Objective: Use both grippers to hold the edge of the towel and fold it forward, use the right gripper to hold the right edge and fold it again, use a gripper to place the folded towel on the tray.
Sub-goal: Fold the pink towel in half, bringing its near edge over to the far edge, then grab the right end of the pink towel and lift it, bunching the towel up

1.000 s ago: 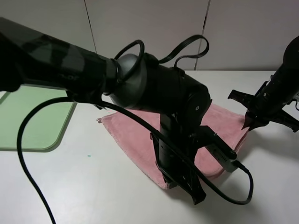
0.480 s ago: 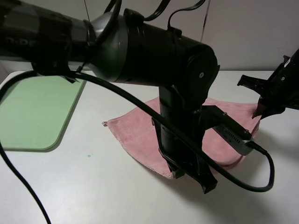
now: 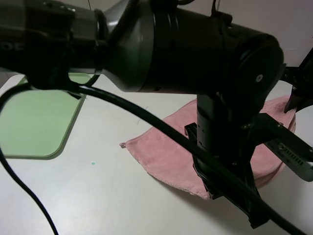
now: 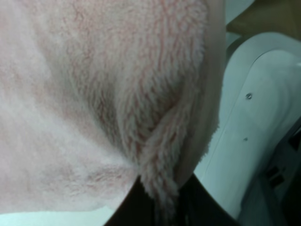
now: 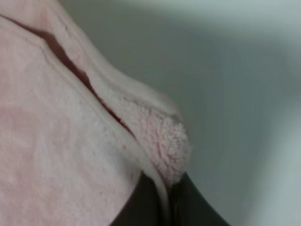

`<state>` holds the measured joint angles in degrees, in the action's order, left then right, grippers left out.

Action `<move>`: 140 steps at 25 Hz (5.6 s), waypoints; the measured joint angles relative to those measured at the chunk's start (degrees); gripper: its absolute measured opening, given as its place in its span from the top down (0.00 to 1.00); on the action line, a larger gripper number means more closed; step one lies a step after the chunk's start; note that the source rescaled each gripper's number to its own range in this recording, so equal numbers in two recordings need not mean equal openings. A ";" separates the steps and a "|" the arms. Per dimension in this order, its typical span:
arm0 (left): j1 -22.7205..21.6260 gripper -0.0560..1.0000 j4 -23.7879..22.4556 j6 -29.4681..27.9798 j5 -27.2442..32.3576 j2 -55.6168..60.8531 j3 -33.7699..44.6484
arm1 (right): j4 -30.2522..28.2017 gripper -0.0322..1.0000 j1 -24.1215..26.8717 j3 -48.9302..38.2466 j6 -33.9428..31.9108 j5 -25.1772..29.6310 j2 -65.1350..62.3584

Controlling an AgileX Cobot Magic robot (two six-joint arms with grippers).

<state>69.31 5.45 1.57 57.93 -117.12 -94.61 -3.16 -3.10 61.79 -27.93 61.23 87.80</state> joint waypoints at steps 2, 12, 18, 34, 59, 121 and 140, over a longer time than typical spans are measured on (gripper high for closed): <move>0.30 0.95 0.05 -1.20 0.00 0.00 -1.16 | -1.12 0.97 0.00 0.80 0.17 1.46 -0.66; 0.38 0.95 -2.83 -5.20 3.08 0.00 -5.29 | -4.12 0.97 0.00 2.82 0.42 4.59 -2.87; 0.38 0.95 -6.90 -9.00 4.28 0.00 -5.34 | -3.93 0.97 0.00 5.04 0.63 4.91 -1.61; -0.88 0.95 -10.41 -14.54 2.71 0.00 -1.48 | -3.76 0.97 0.00 5.52 1.25 3.49 4.79; -5.94 0.95 -11.81 -17.37 1.26 0.00 4.16 | -1.71 0.97 -9.38 16.15 0.51 2.67 15.47; -10.63 0.00 -19.13 -20.98 3.10 2.31 4.23 | 11.41 0.00 -13.79 23.01 5.90 -0.51 20.34; -10.63 0.00 -20.57 -21.72 4.33 20.15 5.26 | 0.32 0.00 -13.79 23.13 17.17 6.56 6.29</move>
<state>58.68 -15.12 -20.16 62.27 -96.97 -89.35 -2.84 -16.89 84.92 -10.76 67.80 94.09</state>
